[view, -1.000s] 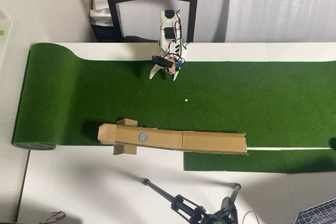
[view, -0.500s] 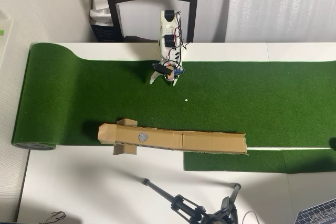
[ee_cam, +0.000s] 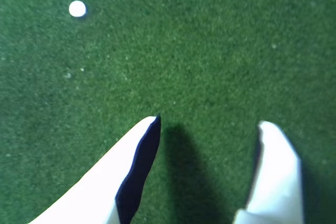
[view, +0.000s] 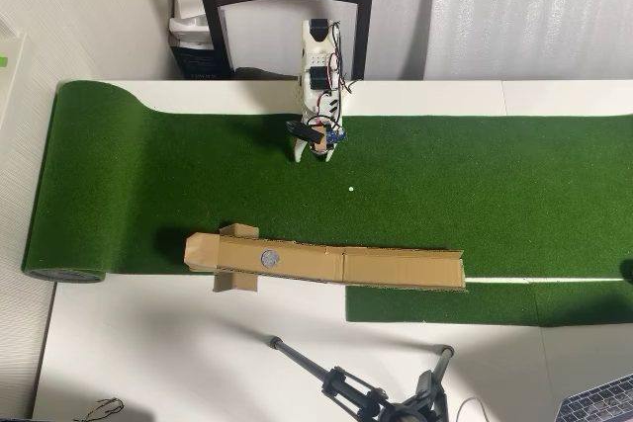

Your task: Pick up the golf ball and place it on the gray mark at the back.

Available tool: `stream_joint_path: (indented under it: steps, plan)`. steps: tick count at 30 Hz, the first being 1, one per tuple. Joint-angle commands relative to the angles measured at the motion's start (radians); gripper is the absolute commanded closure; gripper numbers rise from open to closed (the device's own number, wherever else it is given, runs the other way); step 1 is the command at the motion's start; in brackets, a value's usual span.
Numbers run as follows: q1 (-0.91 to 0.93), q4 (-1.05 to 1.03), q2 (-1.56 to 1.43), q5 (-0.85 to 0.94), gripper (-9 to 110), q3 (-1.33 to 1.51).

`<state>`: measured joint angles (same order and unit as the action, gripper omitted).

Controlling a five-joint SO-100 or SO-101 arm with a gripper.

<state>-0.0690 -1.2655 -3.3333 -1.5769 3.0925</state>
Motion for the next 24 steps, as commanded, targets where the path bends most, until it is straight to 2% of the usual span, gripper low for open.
stream_joint_path:
  steps: [1, 12, 24]
  plan:
    - [-0.026, -0.025, -0.1, -0.035, 83, -0.025]
    - [-0.028, -0.031, -0.1, -0.058, 101, -0.011]
    - [-0.029, -0.031, -0.1, -0.058, 101, -0.009]
